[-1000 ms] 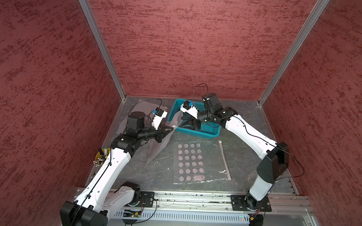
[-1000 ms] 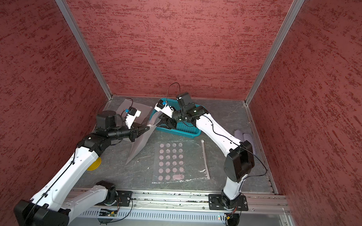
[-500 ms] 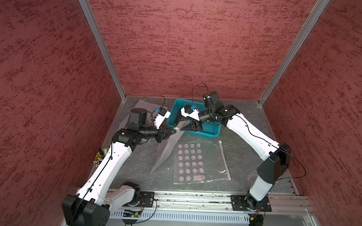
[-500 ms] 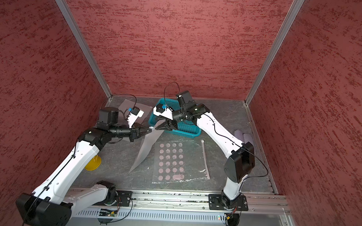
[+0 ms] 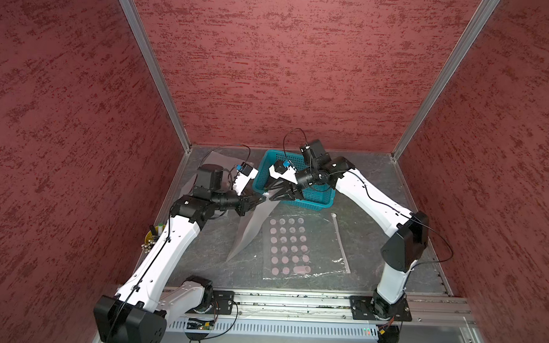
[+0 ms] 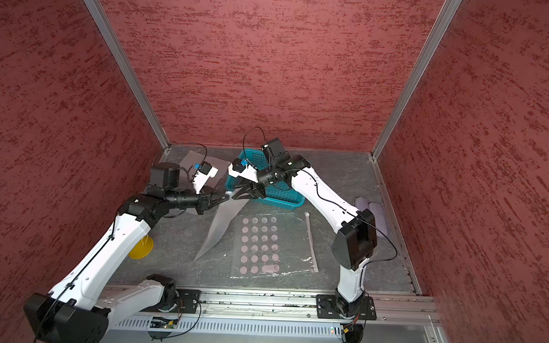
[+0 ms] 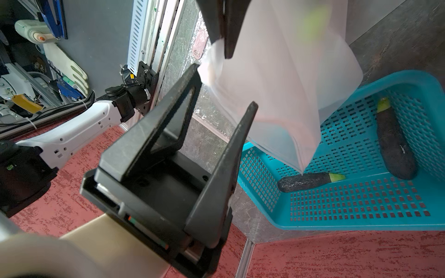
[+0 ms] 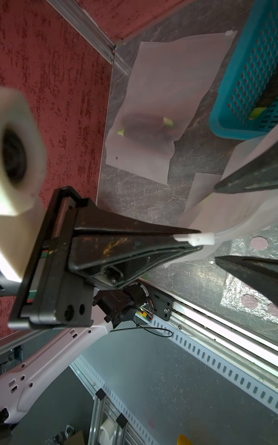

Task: Place the eggplant in a zip-top bag and seal the zipper
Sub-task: Zip the zipper on the zipper food storage bag.

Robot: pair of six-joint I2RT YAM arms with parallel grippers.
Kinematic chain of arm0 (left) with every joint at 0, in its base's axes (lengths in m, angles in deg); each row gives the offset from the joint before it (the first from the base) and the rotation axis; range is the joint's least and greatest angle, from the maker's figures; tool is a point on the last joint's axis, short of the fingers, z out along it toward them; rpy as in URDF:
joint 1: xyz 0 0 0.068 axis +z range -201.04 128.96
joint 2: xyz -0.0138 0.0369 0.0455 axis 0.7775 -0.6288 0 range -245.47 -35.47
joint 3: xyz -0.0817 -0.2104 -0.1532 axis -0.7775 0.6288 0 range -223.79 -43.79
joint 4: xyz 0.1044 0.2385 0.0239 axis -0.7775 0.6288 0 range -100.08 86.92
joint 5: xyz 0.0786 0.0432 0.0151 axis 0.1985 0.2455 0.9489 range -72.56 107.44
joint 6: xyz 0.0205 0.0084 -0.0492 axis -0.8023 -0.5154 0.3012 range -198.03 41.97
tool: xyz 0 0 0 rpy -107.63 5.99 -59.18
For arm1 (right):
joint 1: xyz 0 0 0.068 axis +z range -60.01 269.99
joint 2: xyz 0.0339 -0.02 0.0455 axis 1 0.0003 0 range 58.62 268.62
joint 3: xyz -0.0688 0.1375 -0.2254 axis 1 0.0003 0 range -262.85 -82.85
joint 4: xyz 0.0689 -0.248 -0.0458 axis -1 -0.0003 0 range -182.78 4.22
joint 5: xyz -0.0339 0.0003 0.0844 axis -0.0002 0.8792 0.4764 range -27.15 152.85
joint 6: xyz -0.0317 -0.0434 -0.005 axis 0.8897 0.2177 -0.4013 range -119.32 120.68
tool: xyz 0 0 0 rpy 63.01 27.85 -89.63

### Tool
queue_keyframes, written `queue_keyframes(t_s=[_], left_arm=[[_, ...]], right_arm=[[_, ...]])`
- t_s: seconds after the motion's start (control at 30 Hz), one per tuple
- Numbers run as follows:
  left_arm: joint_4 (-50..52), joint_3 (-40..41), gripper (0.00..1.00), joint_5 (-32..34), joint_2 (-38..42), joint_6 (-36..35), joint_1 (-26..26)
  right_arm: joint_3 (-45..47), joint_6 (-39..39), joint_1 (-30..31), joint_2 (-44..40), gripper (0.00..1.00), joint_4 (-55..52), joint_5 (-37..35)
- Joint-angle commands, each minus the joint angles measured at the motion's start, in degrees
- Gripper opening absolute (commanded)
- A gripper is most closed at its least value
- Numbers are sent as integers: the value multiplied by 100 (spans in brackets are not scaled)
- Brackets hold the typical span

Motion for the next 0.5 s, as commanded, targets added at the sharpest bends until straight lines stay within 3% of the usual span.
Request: queue_keyframes(t_s=[0.0, 0.47], left_arm=[[-98, 84, 0, 64, 39, -65, 24], [-167, 154, 0, 108, 34, -46, 45]], right_arm=[[-259, -170, 36, 86, 42, -15, 136], [-718, -262, 89, 419, 23, -365, 80]])
